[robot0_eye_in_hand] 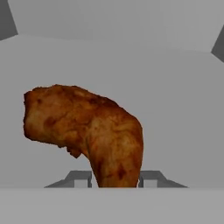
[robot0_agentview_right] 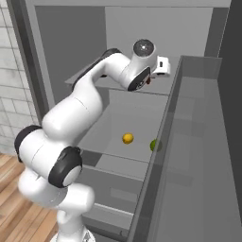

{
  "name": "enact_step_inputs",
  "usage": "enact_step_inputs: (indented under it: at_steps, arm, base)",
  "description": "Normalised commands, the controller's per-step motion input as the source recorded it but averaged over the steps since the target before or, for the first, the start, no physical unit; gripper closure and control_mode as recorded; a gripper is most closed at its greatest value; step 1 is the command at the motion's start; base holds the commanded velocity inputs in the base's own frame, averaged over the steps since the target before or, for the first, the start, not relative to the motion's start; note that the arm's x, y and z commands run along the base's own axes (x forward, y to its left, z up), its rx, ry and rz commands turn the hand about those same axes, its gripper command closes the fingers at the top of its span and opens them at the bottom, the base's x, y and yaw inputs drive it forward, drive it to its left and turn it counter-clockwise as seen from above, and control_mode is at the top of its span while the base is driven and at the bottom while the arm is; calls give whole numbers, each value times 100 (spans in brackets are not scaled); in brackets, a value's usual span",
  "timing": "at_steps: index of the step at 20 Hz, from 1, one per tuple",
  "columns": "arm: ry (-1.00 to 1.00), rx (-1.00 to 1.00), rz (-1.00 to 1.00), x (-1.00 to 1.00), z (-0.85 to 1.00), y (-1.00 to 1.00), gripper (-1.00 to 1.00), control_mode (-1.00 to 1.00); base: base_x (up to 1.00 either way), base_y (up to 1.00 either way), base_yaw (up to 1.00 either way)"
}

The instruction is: Gather the lemon and lime from the fridge and place them on a tray on the dining counter. Then gather the steak and chicken drumstick from the fridge and place them on the other tray.

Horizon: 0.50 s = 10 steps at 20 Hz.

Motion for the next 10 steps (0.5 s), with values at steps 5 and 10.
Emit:
enact_step_inputs:
  at_steps: [5, 10]
  arm:
    - [-8, 0, 0, -52, 0, 1, 100, -100]
    - [0, 0, 1, -61, 6, 13, 100, -100]
  base:
    - [0, 0, 0]
    - [0, 0, 0]
